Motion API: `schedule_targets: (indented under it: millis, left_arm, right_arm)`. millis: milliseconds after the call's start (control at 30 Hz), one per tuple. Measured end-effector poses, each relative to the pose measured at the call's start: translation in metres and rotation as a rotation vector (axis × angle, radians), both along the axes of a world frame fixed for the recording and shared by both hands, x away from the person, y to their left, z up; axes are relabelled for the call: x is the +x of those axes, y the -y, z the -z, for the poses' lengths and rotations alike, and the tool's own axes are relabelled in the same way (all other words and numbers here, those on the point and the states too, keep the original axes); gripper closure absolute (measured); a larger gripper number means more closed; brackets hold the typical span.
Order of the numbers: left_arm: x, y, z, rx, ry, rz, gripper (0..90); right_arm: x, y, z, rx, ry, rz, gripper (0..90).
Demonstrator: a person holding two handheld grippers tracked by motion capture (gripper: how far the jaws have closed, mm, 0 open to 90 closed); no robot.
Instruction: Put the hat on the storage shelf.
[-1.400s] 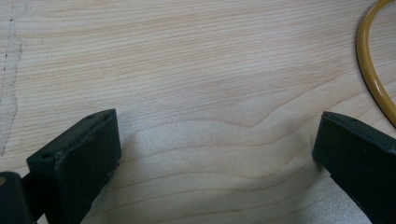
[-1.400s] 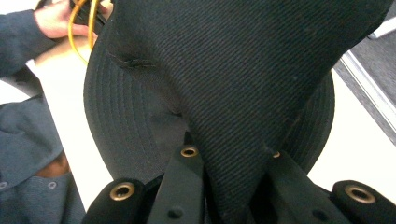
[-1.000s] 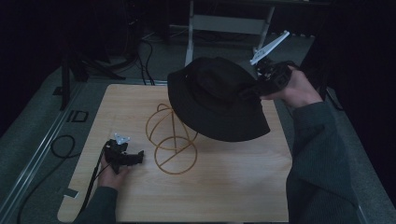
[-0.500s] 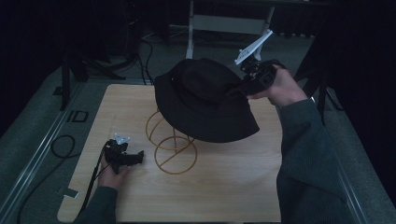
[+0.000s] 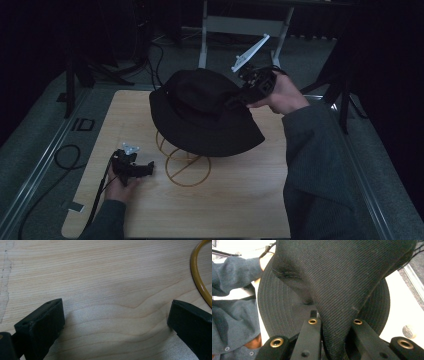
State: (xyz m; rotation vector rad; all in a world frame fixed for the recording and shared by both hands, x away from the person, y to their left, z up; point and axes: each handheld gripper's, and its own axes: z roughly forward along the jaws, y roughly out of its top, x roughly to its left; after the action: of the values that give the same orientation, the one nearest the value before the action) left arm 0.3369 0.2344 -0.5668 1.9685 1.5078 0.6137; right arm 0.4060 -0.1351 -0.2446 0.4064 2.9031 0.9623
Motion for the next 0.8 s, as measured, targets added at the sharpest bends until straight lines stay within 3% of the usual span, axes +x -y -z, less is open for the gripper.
schedule_targets:
  millis: [800]
  left_arm:
    - [0.0,0.0,0.0,0.002,-0.002,0.004,1.3]
  right_arm:
    - [-0.001,-0.045,0.033,-0.041,-0.052,-0.072,80.7]
